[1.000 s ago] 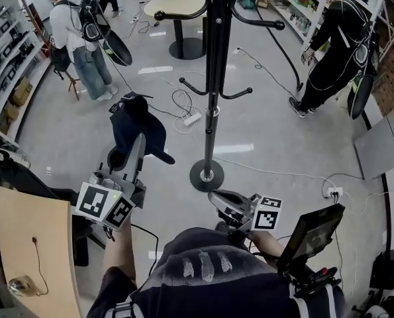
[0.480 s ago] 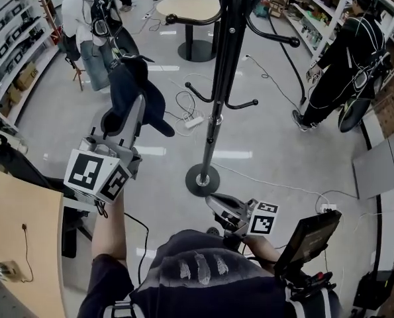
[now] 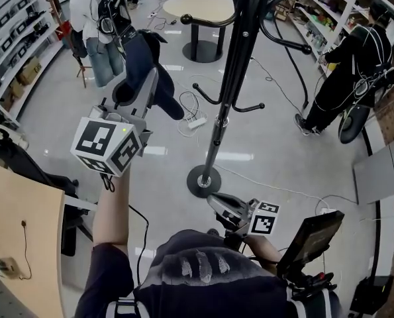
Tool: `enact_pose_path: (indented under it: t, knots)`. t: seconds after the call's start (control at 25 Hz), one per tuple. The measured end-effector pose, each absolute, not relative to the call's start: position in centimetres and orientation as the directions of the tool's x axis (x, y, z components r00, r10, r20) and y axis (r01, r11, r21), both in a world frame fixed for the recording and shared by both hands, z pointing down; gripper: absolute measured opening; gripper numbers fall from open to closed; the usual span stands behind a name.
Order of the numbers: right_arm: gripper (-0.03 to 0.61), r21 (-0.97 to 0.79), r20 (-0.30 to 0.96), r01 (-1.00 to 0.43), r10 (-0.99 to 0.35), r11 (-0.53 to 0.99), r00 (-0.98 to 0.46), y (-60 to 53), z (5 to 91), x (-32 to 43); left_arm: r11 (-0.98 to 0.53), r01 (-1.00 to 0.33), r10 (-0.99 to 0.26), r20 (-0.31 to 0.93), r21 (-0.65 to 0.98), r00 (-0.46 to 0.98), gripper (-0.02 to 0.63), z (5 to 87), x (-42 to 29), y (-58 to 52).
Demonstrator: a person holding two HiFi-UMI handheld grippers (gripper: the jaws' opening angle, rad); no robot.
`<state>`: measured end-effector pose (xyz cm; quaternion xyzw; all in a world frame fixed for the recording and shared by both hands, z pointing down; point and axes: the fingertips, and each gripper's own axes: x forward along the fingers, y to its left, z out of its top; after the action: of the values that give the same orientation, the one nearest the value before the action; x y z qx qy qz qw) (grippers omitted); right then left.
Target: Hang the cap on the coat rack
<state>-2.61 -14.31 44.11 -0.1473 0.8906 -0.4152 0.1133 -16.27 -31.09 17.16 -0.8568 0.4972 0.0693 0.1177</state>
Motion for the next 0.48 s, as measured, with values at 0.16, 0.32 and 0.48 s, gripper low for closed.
enact_pose_path:
  t: [0.16, 0.32, 0.48]
  knots:
    - [0.003, -0.772, -0.079, -0.170, -0.359, 0.613, -0.930, -14.5, 44.4, -2.6, -0.477, -0.866, -0.829, -0.250, -0.151, 0.500, 0.037, 16.2, -16.0, -31.8]
    - [0.003, -0.769, -0.078, -0.171, -0.356, 0.616, -0.931, -14.9, 45.3, -2.0, -0.480, -0.861, -0.818, -0.268, -0.170, 0.509, 0.037, 15.9, -14.8, -32.0]
    - [0.003, -0.769, -0.080, -0.169, -0.356, 0.616, -0.931, -15.4, 45.4, -1.4, -0.479, -0.856, -0.813, -0.268, -0.197, 0.517, 0.037, 15.5, -13.5, -32.6]
